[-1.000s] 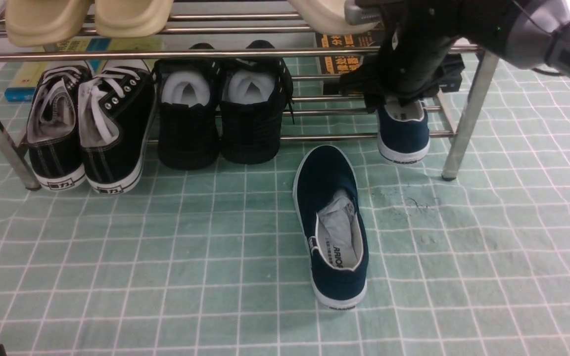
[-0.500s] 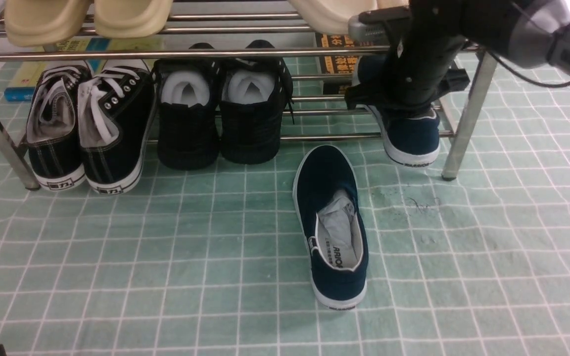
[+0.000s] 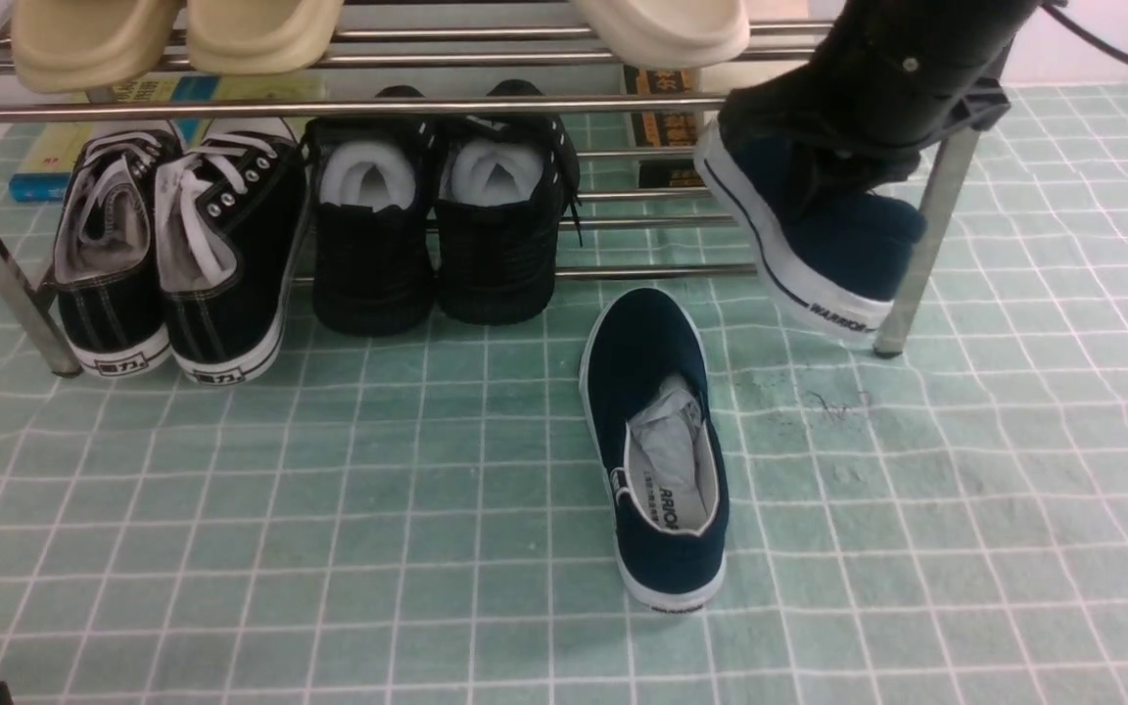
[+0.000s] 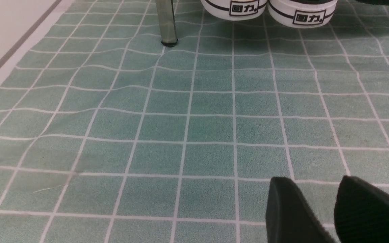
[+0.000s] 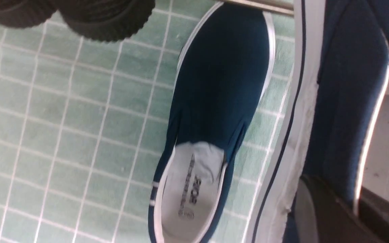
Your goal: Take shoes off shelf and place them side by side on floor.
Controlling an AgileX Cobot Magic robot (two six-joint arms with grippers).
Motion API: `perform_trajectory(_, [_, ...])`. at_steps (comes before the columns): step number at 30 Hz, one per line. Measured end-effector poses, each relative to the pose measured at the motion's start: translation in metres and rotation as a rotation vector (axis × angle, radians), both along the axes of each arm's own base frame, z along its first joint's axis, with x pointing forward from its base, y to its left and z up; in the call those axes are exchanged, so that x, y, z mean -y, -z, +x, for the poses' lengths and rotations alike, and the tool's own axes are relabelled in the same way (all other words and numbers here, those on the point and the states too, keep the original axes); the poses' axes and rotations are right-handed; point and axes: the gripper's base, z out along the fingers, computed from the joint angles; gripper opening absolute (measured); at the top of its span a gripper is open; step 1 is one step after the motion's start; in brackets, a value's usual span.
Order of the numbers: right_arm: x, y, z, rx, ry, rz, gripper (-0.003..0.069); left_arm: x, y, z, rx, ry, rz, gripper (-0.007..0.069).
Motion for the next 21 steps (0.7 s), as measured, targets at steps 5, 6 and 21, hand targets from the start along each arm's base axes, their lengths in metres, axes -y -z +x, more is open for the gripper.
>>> perform_trajectory(5, [0.015,0.007,-0.032,-0.059,0.0,-0.028,0.0022,0.0,0.0,0.0,0.0,0.0,0.0,0.0242])
perform_trajectory(6, [0.016,0.006,-0.033,-0.055,0.0,-0.026,0.0022,0.0,0.0,0.0,0.0,0.0,0.0,0.0242])
perform_trajectory(21, [0.018,0.074,-0.045,-0.139,0.03,-0.019,0.0022,0.0,0.0,0.0,0.0,0.0,0.0,0.0242])
